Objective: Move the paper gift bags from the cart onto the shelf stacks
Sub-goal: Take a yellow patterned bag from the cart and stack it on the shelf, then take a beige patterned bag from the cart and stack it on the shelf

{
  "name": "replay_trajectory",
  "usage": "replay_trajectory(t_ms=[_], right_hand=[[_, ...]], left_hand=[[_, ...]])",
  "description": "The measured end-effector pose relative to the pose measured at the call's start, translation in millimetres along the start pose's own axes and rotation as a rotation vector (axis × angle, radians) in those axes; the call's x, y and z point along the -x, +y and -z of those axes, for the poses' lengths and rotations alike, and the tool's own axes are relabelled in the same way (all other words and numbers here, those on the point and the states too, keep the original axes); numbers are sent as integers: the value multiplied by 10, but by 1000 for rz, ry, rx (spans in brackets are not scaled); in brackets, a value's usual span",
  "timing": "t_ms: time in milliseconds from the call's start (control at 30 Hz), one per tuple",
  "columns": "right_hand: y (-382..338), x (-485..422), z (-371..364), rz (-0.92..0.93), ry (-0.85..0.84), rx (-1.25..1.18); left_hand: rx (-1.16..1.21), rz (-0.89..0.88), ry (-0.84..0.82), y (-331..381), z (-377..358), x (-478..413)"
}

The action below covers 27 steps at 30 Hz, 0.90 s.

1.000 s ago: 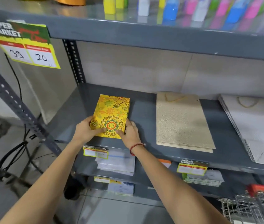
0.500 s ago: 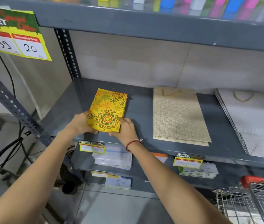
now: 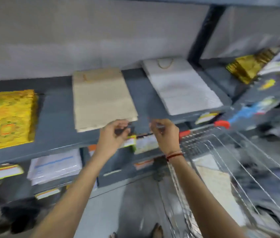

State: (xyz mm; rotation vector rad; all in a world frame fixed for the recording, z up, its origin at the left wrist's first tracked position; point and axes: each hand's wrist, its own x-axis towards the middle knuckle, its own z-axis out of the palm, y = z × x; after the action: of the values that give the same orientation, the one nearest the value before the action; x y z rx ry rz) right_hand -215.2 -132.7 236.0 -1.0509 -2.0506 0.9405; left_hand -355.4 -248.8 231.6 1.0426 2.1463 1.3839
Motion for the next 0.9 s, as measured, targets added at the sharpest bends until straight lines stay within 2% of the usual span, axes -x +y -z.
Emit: replay_trajectory(t_ms=[67,267,433,533,600,700,800,900], right_hand=[[488,23,552,-107,106,54],[1700,222,1470,-361,219,121],[2744,571,1832,-570,259,182],[3375,862,1864,-723,172,233],[3802,1102,1809,-838,93,262],[4245,1431,1718,-1005,36,287],[4568,1666,1695,-1134,116,308],[4778,1816,1686,-1182,147,259]], left_hand=[[-22,-25,-170,234,-724,-66],[-72,-97,-484,643,-2209,-16],[-204,27,-738,466,-3418,148],[-443,149,-962,237,-3991,281],[-524,304,-1069,67,-4346,384],[-604,507,-1084,-164,-4764,503],[-555,763,-954,-399,-5099,559],[-460,870,-883,-611,-5286,600]])
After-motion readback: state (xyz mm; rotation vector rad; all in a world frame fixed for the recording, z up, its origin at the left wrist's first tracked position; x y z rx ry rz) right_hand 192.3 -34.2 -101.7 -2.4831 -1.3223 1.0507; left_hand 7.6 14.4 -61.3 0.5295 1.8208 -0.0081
